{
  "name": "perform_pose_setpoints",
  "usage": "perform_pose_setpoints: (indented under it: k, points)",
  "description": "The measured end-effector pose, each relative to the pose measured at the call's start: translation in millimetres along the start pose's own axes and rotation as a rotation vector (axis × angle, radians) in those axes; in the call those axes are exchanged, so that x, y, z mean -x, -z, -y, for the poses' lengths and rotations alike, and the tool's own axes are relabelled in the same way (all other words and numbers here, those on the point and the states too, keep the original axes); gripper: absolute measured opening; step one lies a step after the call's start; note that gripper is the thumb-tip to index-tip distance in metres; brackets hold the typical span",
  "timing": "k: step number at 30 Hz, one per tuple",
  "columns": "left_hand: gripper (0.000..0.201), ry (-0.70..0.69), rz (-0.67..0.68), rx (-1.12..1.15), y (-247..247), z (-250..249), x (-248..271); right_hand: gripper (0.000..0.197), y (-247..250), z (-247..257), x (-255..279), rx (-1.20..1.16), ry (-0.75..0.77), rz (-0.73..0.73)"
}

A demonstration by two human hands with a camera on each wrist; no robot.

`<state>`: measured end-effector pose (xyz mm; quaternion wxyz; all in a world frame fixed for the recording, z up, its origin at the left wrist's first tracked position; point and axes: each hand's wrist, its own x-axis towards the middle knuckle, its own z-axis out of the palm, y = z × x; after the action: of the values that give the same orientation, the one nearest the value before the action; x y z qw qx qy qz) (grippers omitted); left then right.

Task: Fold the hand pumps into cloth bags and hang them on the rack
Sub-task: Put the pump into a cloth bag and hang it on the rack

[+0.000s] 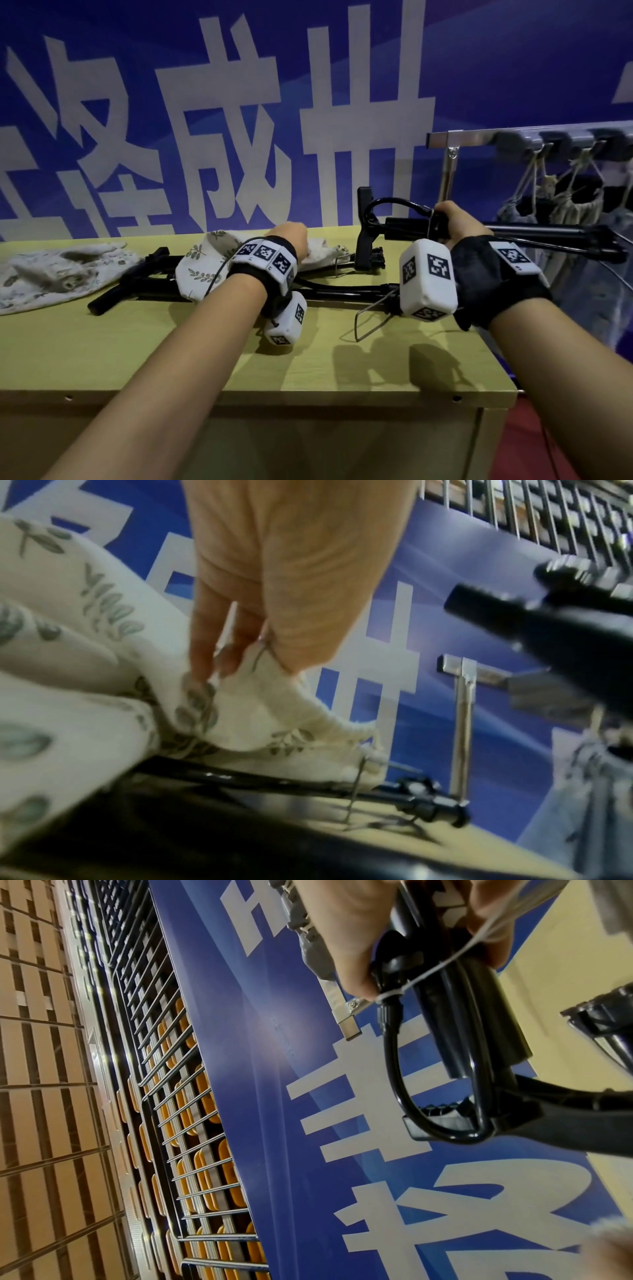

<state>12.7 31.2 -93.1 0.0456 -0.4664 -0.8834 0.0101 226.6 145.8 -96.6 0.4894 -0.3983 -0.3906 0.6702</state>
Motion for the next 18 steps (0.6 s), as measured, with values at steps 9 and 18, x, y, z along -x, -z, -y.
perform_pose_setpoints:
  k: [9, 18]
  points:
    - [0.071, -0.243, 0.031, 0.235, 70, -2, 41, 0.022, -30, 29, 47, -0.143, -0.041, 0.132]
    - [0.037, -0.214, -0.146, 0.689, 121, -5, 65, 0.071, -51, -1, 25, -0.091, 0.032, -0.002]
